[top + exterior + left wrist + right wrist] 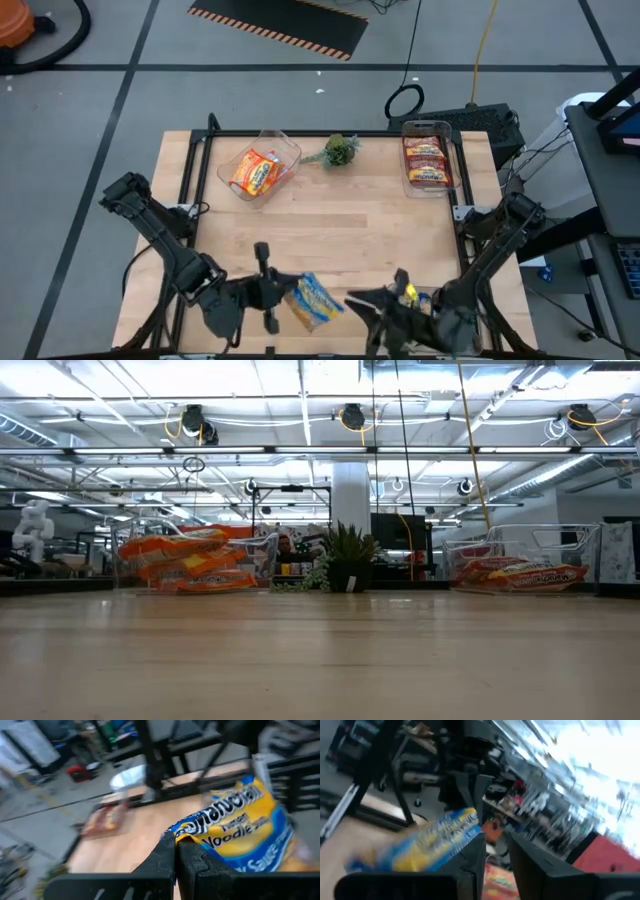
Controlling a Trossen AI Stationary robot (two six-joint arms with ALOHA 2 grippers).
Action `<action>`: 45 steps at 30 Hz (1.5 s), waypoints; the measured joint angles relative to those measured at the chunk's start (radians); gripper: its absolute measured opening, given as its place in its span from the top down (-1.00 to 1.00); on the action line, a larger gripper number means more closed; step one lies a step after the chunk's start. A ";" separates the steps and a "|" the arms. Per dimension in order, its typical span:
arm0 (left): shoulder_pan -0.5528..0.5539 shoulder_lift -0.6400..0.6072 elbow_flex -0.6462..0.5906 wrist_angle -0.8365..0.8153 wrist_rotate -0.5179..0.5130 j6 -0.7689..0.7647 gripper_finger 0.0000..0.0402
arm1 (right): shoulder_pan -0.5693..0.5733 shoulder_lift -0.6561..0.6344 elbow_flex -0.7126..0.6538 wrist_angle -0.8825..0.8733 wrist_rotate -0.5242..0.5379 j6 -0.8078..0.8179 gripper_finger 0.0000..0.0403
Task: Sort Maruchan noodles
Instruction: Put the blue noodle pack into the bottom transparent bin
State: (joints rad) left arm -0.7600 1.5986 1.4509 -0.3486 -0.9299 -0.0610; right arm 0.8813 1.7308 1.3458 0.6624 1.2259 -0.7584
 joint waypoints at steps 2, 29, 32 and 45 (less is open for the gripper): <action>0.012 -0.008 0.000 -0.001 -0.048 -0.004 1.00 | -0.018 -0.001 0.000 -0.021 0.009 0.115 0.54; 0.144 -0.016 0.000 0.013 -0.109 0.079 1.00 | -0.166 -0.165 -0.593 0.321 -0.303 0.961 -0.25; 0.169 -0.016 0.000 0.012 -0.104 0.060 1.00 | -0.195 -0.157 -0.654 0.457 -0.389 0.992 -0.25; 0.211 -0.016 -0.016 0.014 -0.064 -0.033 1.00 | -0.252 -0.155 -0.664 0.502 -0.446 1.115 -0.25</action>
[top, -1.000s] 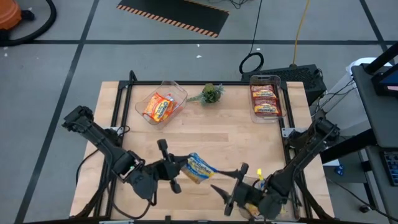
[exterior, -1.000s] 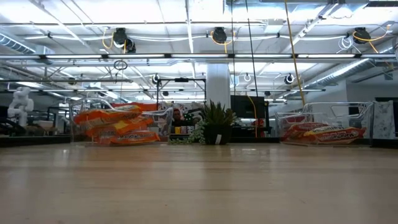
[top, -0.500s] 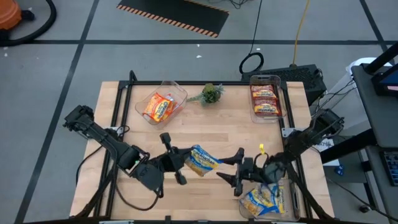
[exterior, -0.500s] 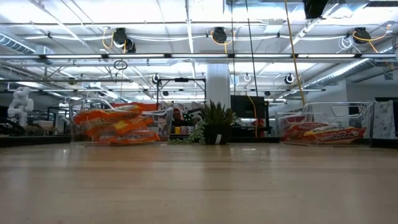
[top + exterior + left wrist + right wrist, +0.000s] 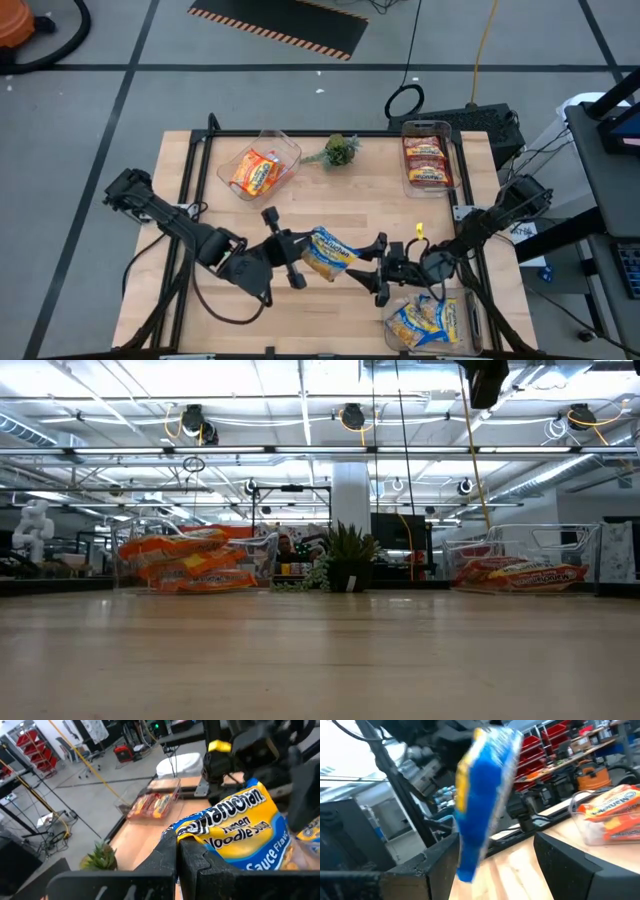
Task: Sort Maruchan noodles
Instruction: Put the blue noodle pack into the bottom transparent bin
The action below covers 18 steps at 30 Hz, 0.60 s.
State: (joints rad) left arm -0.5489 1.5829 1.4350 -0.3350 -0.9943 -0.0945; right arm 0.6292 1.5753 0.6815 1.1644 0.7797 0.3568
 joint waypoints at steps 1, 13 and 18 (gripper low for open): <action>0.003 0.000 -0.008 -0.001 0.002 -0.007 1.00 | 0.000 0.000 0.000 0.005 -0.005 0.000 -0.25; 0.035 0.002 -0.096 0.147 0.069 -0.017 1.00 | -0.039 0.000 0.000 0.014 -0.022 -0.017 -0.47; 0.048 0.002 -0.135 0.207 0.115 -0.016 1.00 | -0.056 0.000 0.000 0.013 -0.024 -0.033 -0.47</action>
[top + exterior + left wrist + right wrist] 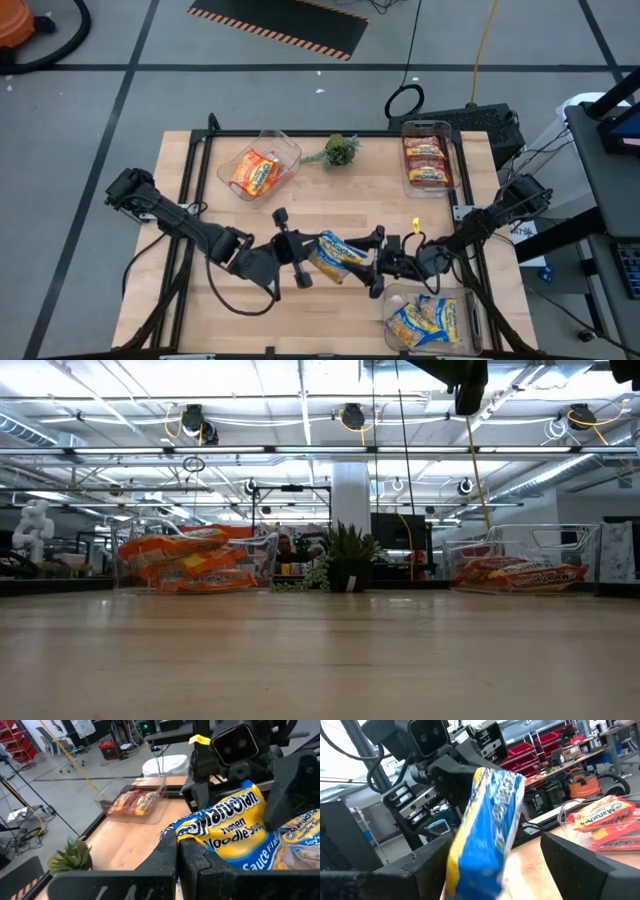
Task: Sort Maruchan noodles
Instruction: Put the blue noodle pack into the bottom transparent bin
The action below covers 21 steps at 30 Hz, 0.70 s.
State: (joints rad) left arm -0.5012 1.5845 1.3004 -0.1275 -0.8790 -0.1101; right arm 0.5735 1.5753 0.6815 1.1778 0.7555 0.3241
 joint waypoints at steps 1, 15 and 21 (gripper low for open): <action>0.003 0.000 -0.004 0.003 0.004 -0.001 1.00 | -0.001 0.000 0.000 0.000 0.000 -0.005 -0.45; 0.002 0.000 -0.007 0.019 0.032 -0.001 1.00 | -0.018 0.000 0.000 0.027 0.000 -0.052 0.13; -0.002 0.000 -0.007 0.025 0.075 -0.001 1.00 | -0.021 0.000 0.000 0.027 -0.002 -0.082 0.35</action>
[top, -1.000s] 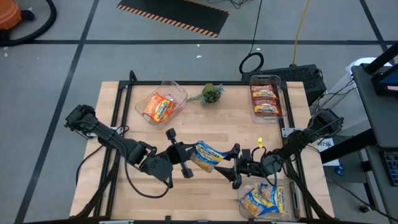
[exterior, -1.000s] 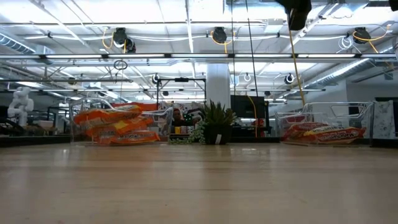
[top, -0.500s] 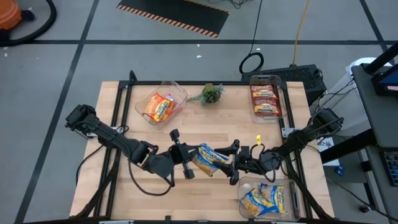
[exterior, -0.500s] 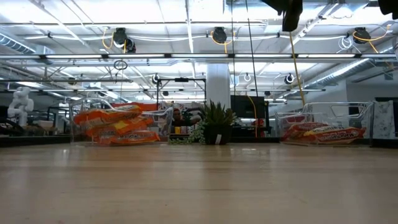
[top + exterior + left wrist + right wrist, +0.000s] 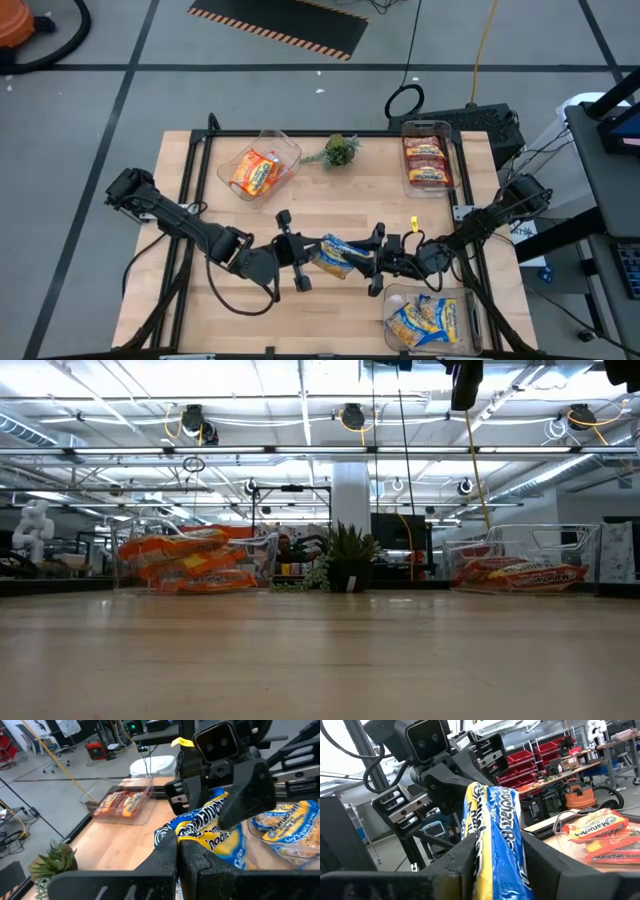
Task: Sort Maruchan noodles
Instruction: Put the blue noodle pack into the bottom transparent bin
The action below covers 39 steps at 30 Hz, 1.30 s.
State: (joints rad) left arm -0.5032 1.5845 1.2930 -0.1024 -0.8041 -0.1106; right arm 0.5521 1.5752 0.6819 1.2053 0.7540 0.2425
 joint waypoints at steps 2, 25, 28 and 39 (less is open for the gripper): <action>-0.002 0.000 0.000 0.000 0.001 0.001 1.00 | 0.000 0.000 0.000 0.000 0.000 -0.001 0.40; -0.065 -0.020 0.001 0.007 0.013 -0.057 0.08 | 0.013 -0.019 0.000 -0.010 0.026 -0.066 0.47; -0.087 -0.048 0.000 -0.008 0.009 -0.057 0.04 | 0.022 -0.040 0.000 -0.032 0.028 -0.081 0.47; -0.161 -0.116 0.000 -0.134 -0.007 -0.097 0.04 | 0.123 -0.224 0.000 -0.394 0.008 0.047 0.47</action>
State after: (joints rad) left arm -0.6646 1.4683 1.2931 -0.2368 -0.8106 -0.2074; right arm 0.6752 1.3511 0.6819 0.8109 0.7622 0.2894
